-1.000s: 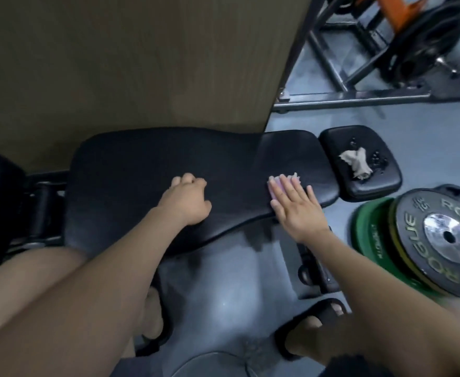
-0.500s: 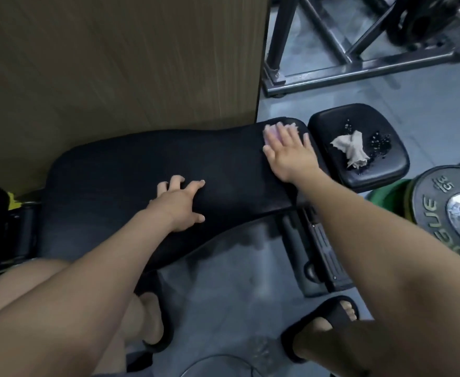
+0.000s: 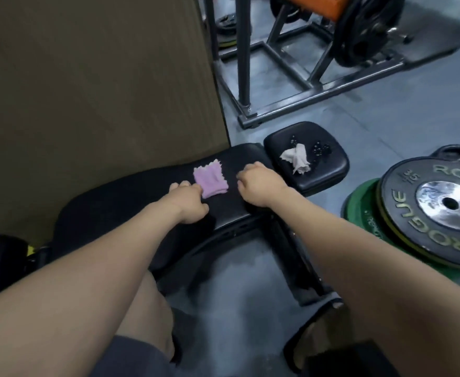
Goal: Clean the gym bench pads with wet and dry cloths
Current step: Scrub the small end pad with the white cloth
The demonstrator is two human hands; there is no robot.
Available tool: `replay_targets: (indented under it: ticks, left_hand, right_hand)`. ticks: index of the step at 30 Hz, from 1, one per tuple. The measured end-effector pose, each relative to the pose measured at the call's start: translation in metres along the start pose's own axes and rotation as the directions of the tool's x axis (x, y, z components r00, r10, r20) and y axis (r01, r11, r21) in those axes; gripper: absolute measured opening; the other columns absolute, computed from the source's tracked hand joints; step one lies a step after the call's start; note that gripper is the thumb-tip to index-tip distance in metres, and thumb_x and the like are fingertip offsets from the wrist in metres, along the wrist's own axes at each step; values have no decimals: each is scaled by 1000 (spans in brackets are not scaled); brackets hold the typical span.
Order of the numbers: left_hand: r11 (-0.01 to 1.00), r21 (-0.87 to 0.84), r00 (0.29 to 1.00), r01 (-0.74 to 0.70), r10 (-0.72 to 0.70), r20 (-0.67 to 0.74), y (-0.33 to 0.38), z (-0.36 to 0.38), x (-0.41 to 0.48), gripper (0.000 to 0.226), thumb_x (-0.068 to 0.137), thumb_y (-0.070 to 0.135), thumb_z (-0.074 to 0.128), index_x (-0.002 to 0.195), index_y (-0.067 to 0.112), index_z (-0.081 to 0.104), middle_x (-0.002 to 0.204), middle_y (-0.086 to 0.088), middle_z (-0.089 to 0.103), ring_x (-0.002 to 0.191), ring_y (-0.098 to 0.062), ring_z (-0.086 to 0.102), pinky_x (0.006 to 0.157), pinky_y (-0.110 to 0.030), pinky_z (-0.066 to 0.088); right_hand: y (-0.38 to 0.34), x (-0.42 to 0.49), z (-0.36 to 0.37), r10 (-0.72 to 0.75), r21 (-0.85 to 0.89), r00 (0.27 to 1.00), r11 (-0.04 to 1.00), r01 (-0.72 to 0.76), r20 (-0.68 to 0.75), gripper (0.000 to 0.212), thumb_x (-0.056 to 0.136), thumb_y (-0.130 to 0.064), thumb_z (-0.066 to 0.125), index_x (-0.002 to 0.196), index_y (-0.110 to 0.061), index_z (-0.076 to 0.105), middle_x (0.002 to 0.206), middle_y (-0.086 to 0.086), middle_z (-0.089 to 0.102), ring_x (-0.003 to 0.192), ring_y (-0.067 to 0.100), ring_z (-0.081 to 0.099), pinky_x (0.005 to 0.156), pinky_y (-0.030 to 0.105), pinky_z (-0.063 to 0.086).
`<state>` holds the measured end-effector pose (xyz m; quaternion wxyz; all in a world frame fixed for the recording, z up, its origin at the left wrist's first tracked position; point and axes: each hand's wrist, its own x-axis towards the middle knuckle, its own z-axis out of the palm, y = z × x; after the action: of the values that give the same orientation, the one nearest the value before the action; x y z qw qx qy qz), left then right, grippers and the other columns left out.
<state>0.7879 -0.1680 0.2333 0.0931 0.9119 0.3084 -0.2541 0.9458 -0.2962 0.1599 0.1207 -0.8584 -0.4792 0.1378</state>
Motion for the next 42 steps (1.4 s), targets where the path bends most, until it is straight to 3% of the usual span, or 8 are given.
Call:
replay_targets:
  ticks: [5, 8, 13, 20, 27, 33, 37, 42]
  left_hand:
    - [993, 36, 989, -116, 118, -87, 84, -21, 1, 52, 98, 45, 48, 146, 26, 48, 158, -9, 35, 144, -31, 32, 117, -40, 28]
    - [986, 28, 982, -162, 164, -96, 119, -19, 24, 53, 99, 45, 48, 150, 30, 43, 151, -1, 41, 140, -26, 36, 101, -33, 30]
    - [971, -93, 973, -220, 212, -93, 150, -6, 92, 52, 98, 33, 50, 148, 21, 44, 149, -6, 40, 141, -27, 34, 108, -38, 36]
    - [983, -93, 983, -157, 147, -108, 151, -5, 157, 55, 96, 33, 48, 148, 19, 34, 150, -6, 27, 138, -31, 23, 112, -43, 34]
    - [990, -116, 995, -80, 71, -76, 152, 13, 180, 51, 96, 42, 44, 142, 23, 33, 152, -3, 23, 139, -31, 21, 115, -47, 29]
    - [967, -236, 964, -93, 28, -265, 155, 56, 172, 62, 98, 35, 30, 158, 23, 22, 170, 0, 6, 156, -26, -4, 126, -50, -3]
    - [971, -171, 861, -167, 59, -505, 145, 83, 170, 65, 97, 40, 33, 159, 22, 30, 168, -2, 21, 156, -26, 9, 127, -51, 6]
    - [971, -166, 831, -173, 54, -554, 145, 87, 175, 64, 94, 39, 37, 155, 20, 37, 165, -6, 28, 155, -29, 16, 125, -53, 12]
  right_hand:
    - [73, -53, -30, 201, 112, 972, 976, -188, -121, 26, 96, -22, 46, 101, -6, 66, 126, 19, 56, 104, 38, 59, 80, 40, 53]
    - [109, -67, -16, 303, 208, 934, 942, -263, -191, 11, 91, -19, 49, 86, -11, 55, 101, 18, 59, 93, 39, 59, 68, 35, 43]
    - [153, -57, -6, 498, 390, 820, 840, -377, -283, 14, 92, -28, 55, 92, -16, 47, 92, 8, 55, 82, 31, 54, 65, 36, 40]
    - [148, 1, -2, 471, 366, 844, 856, -366, -258, 48, 95, -51, 58, 129, -18, 49, 124, 11, 49, 116, 36, 50, 89, 44, 48]
    - [133, 25, 0, 438, 259, 868, 889, -379, -234, 34, 95, -12, 51, 129, -8, 48, 118, 16, 51, 103, 38, 56, 73, 35, 38]
    - [154, -10, -27, 603, 505, 784, 727, -465, -145, 14, 99, -27, 50, 110, -20, 55, 87, 2, 71, 81, 22, 65, 71, 36, 50]
    - [165, -21, -9, 607, 433, 777, 753, -496, -165, 14, 98, -32, 54, 87, -23, 51, 88, 6, 69, 84, 19, 62, 73, 32, 49]
    - [159, -16, 1, 525, 304, 776, 847, -437, -349, 27, 97, -15, 56, 123, -22, 57, 107, 7, 56, 80, 30, 62, 74, 41, 55]
